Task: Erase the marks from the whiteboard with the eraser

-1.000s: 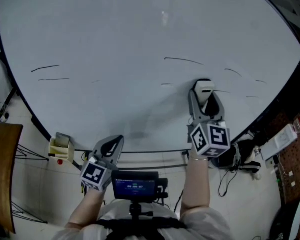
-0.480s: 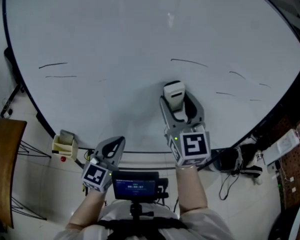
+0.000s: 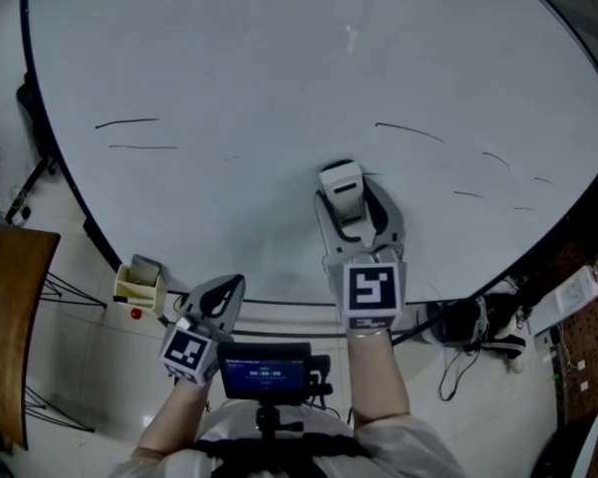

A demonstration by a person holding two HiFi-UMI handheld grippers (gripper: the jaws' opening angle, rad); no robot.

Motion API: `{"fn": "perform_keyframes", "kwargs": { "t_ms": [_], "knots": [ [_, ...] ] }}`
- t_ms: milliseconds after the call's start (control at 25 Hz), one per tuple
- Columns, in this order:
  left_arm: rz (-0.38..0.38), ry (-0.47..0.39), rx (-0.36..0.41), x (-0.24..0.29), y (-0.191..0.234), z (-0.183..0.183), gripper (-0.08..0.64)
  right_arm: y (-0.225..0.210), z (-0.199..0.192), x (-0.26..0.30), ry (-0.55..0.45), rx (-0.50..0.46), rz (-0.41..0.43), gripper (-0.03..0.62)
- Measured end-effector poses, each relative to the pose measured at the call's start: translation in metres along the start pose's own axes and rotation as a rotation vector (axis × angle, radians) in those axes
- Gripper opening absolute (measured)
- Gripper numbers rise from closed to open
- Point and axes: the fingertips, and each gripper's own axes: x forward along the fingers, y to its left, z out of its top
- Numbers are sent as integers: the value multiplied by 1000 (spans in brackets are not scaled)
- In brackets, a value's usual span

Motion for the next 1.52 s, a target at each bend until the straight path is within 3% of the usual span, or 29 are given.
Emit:
{"fn": "perform_keyframes", "kwargs": {
  "t_ms": [320,680,1200,1520],
  "knots": [
    [-40,-12,-21,8,3,-3,-6,-5,1,2,-14,-18,-11,267],
    [-78,-25,-34,20,-3,-2,-6,-49,-5,-11,22,34,-80,267],
    [-80,-17,-12,27,-13,1,-6,-141,-39,-48,18,220,-238,267],
    [-98,-3,3,35,-27,2,-6,-112,-26,-53,30,144,-176,270]
  ]
}}
